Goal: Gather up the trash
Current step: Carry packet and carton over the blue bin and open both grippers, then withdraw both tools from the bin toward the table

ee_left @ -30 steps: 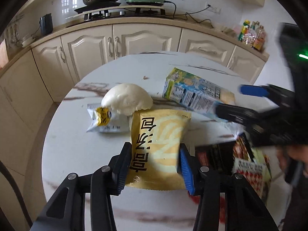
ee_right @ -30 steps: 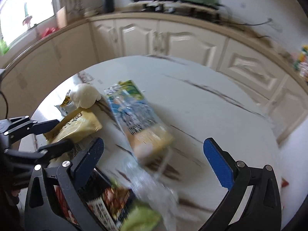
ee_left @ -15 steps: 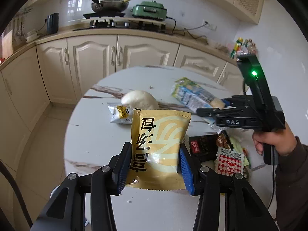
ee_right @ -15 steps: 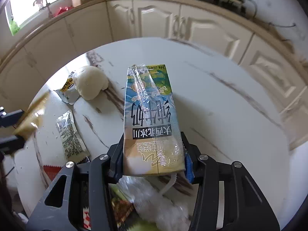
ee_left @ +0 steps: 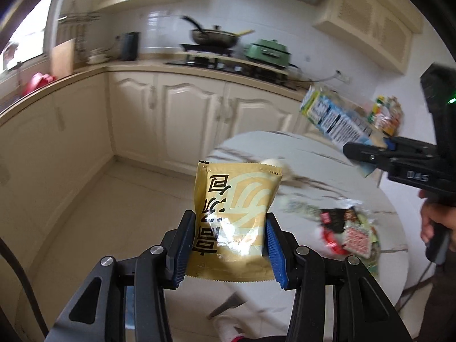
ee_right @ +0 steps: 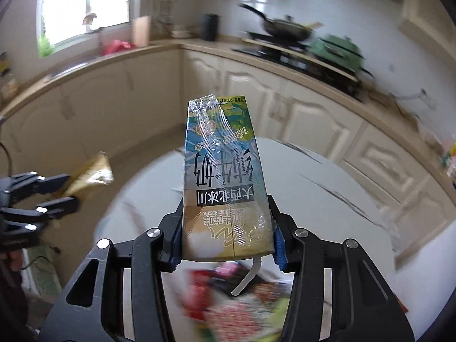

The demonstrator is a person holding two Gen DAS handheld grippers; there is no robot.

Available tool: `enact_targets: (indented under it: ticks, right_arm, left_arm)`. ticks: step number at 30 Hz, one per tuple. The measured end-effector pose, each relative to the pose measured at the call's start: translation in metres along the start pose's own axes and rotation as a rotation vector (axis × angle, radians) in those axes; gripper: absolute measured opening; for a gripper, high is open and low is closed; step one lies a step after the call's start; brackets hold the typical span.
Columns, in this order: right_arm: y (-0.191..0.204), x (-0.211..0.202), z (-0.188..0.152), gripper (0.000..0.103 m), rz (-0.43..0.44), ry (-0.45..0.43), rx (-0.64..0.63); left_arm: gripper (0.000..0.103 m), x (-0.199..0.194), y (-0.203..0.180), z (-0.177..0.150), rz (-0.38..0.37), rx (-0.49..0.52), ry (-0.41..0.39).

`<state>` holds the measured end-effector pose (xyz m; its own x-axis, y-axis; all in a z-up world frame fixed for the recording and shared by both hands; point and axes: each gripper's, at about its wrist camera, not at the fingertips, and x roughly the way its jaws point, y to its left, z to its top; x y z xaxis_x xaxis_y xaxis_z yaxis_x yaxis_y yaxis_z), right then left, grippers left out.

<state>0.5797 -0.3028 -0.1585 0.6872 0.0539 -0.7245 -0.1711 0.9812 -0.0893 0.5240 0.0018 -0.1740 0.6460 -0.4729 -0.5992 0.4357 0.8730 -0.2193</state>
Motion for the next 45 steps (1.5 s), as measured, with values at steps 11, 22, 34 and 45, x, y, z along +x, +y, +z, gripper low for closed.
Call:
enact_targets:
  ticks: [11, 22, 34, 45]
  right_arm:
    - [0.212, 0.062, 0.045, 0.046, 0.272, -0.028, -0.132]
    - [0.297, 0.214, -0.009, 0.046, 0.310, 0.167, -0.107]
    - [0.286, 0.369, -0.100, 0.046, 0.308, 0.483, -0.009]
    - [0.289, 0.401, -0.122, 0.063, 0.377, 0.541, 0.035]
  left_arm:
    - [0.044, -0.053, 0.145, -0.067, 0.230, -0.187, 0.044]
    - [0.044, 0.024, 0.255, -0.151, 0.328, -0.379, 0.284]
    - [0.052, 0.132, 0.310, -0.212, 0.331, -0.483, 0.546]
    - [0.058, 0.105, 0.326, -0.195, 0.374, -0.579, 0.510]
